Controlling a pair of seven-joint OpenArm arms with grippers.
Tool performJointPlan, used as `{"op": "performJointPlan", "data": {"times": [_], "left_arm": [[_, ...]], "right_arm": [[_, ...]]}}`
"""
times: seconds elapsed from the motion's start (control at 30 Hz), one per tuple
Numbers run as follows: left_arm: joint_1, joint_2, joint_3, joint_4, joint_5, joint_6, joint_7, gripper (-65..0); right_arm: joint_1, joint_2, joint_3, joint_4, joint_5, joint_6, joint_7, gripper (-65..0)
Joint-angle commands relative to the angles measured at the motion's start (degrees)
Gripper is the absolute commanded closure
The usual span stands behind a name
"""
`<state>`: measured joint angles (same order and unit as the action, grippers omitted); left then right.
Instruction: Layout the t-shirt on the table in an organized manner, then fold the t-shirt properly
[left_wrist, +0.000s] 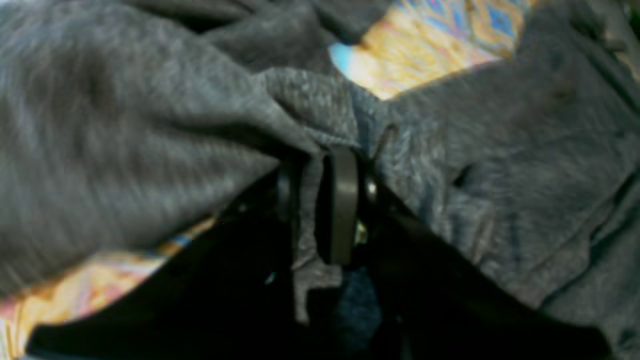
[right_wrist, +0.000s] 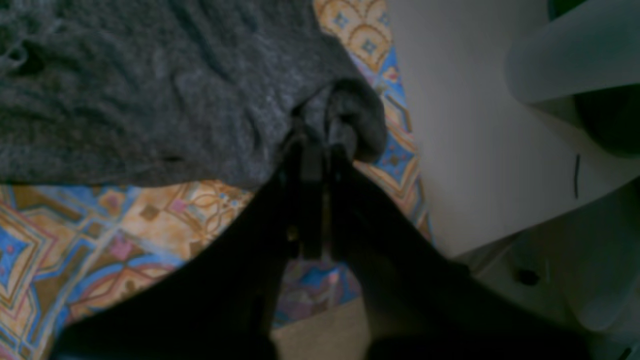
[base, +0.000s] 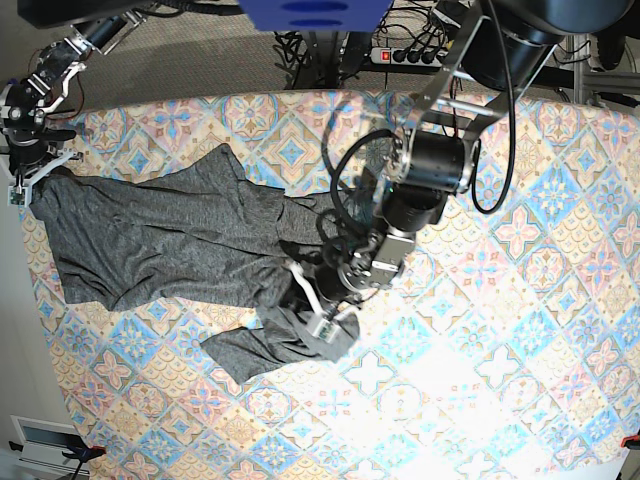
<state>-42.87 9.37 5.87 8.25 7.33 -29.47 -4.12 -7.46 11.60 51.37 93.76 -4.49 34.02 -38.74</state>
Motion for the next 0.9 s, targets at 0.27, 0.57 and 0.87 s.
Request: {"op": "performJointPlan", "data": {"times": [0.27,0.57,0.87], "left_arm": [[6.61,-0.37,9.03,23.09,-0.26,0.68,7.33,-8.5],[11.27,-0.37,13.87,51.31,0.10,0.42,22.36,-8.6],[12.76,-0.37,23.89,51.49,-0.61,8.77,20.69,-9.3]], "right_arm": [[0.39,1.20,0.27,1.15,0.58,-0.31,1.25,0.0],[0.65,1.20,0.19,1.15,0.58,-0.31,1.25,0.0],[0.30,1.20,0.19,1.15,0.58,-0.31,1.25,0.0]]}}
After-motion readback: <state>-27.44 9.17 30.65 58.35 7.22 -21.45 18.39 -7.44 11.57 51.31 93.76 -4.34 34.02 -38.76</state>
